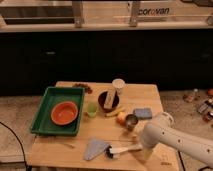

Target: Place brush in plastic cup

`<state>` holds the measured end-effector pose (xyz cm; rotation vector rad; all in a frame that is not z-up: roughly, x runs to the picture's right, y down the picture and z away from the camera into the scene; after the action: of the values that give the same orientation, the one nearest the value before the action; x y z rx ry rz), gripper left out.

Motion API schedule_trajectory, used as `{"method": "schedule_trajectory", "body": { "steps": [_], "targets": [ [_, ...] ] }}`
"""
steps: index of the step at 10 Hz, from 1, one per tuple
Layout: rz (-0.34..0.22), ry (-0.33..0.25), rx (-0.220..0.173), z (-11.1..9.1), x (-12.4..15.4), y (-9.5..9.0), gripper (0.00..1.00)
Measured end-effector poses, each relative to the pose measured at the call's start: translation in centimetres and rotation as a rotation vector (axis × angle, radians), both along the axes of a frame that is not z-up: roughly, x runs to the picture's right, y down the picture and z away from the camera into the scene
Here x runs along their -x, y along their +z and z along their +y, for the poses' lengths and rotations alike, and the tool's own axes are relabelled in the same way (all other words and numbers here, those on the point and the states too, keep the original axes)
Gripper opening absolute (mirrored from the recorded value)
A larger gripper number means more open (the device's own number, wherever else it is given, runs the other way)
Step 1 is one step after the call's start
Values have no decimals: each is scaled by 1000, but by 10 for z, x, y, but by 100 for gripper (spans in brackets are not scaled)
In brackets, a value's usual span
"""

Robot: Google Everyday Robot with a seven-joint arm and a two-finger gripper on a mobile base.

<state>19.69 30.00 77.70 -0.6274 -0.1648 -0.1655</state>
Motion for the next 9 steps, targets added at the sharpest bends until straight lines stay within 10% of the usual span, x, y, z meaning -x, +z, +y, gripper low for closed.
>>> {"method": "schedule_trajectory", "body": {
  "steps": [9],
  "targets": [
    [-16,-15,-6,3,9,3,59]
  ]
}}
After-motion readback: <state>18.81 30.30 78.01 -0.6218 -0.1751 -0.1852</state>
